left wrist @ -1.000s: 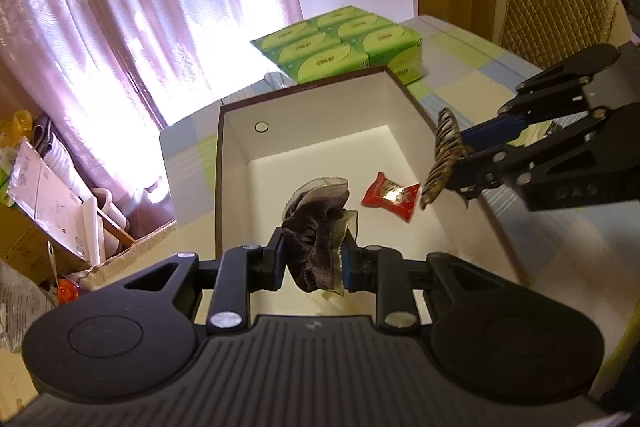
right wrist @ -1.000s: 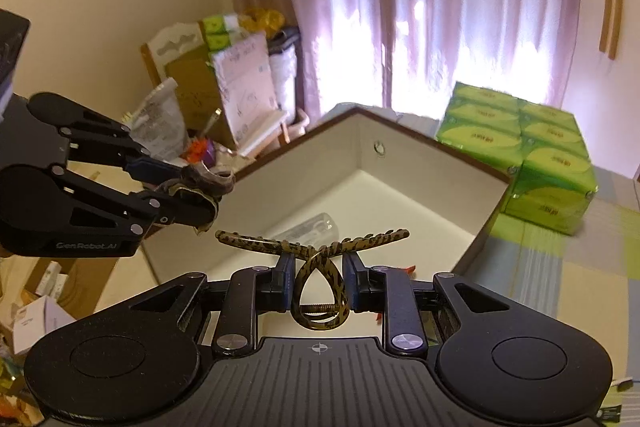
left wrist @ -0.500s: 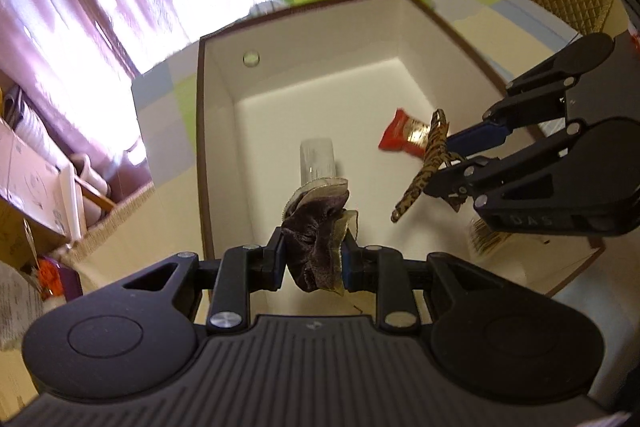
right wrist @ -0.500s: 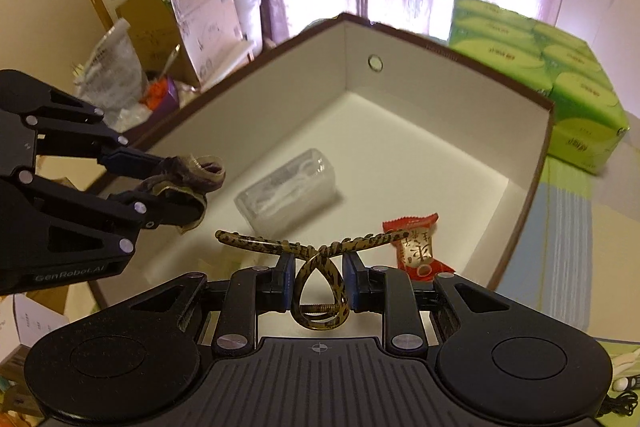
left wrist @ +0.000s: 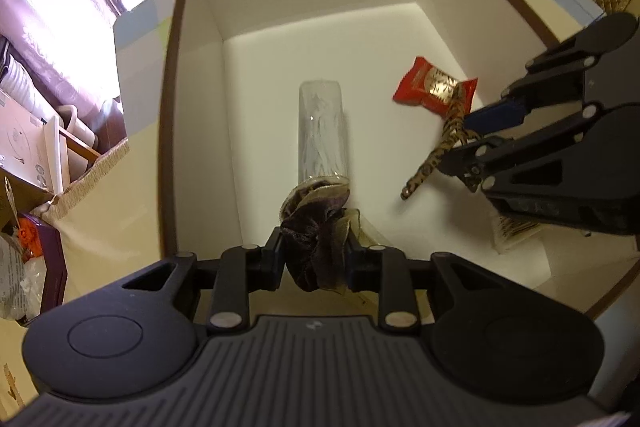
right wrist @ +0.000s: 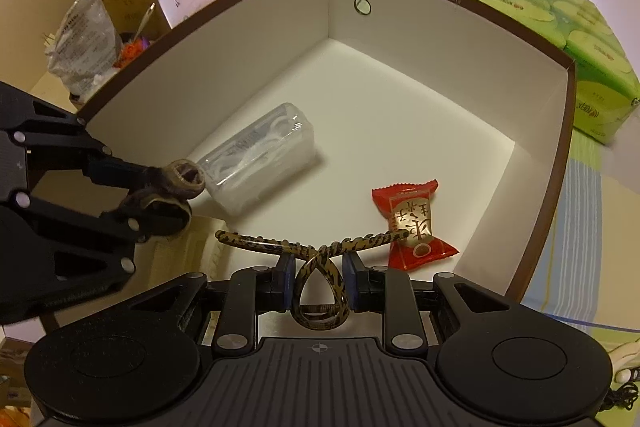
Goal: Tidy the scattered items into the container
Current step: 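Carry the scrunchie and hair tie into the box and release both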
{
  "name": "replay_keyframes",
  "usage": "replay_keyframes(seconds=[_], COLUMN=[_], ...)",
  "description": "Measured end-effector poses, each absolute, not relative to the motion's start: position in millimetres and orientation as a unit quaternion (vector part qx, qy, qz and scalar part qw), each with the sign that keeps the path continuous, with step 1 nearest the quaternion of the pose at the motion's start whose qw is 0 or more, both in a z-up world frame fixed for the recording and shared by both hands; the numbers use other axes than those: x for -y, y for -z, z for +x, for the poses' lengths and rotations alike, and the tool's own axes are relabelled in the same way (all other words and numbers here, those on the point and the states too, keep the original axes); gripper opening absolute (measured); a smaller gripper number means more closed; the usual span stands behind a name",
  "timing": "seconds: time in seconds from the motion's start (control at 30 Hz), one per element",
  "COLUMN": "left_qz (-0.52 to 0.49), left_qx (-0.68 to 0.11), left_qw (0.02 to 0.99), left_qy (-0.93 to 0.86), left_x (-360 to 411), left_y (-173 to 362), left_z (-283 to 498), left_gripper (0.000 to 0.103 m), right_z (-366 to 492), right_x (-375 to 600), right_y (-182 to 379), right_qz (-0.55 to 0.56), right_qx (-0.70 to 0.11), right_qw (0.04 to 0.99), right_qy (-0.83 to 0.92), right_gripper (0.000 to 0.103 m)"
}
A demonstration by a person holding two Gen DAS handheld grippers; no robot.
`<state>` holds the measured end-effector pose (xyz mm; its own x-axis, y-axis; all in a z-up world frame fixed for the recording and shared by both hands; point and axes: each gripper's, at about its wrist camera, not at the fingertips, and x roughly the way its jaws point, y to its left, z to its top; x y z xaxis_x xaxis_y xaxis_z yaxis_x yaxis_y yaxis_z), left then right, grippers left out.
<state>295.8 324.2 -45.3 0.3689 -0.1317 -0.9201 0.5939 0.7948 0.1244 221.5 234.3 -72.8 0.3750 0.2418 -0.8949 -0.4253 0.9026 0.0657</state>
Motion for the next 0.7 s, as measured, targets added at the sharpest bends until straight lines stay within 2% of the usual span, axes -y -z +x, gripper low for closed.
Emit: replay_keyframes(seconds=[0.43, 0.47, 0.5, 0.53, 0.57, 0.7], left_qz=[0.221, 0.224, 0.229, 0.234, 0.239, 0.232], left_qx=[-0.504, -0.501, -0.497, -0.491, -0.486, -0.485], left_qw=[0.803, 0.804, 0.807, 0.811, 0.814, 0.819], left_qy=[0.23, 0.228, 0.223, 0.216, 0.21, 0.202], left_x=[-318, -317, -317, -317, -317, -323], left_y=[37, 36, 35, 34, 33, 29], left_z=[286, 285, 283, 281, 279, 277], left_gripper=[0.054, 0.059, 0.065, 0.072, 0.072, 0.072], right_z=[223, 223, 222, 220, 216, 212], right_x=[-234, -235, -235, -235, -236, -240], right_y=[72, 71, 70, 67, 63, 55], right_qz=[-0.091, -0.093, -0.094, -0.096, -0.099, -0.112], right_qx=[-0.517, -0.516, -0.513, -0.502, -0.484, -0.473], right_qw=[0.823, 0.823, 0.823, 0.83, 0.837, 0.841], right_qy=[-0.217, -0.221, -0.226, -0.225, -0.235, -0.238], right_gripper=[0.028, 0.032, 0.042, 0.069, 0.075, 0.076])
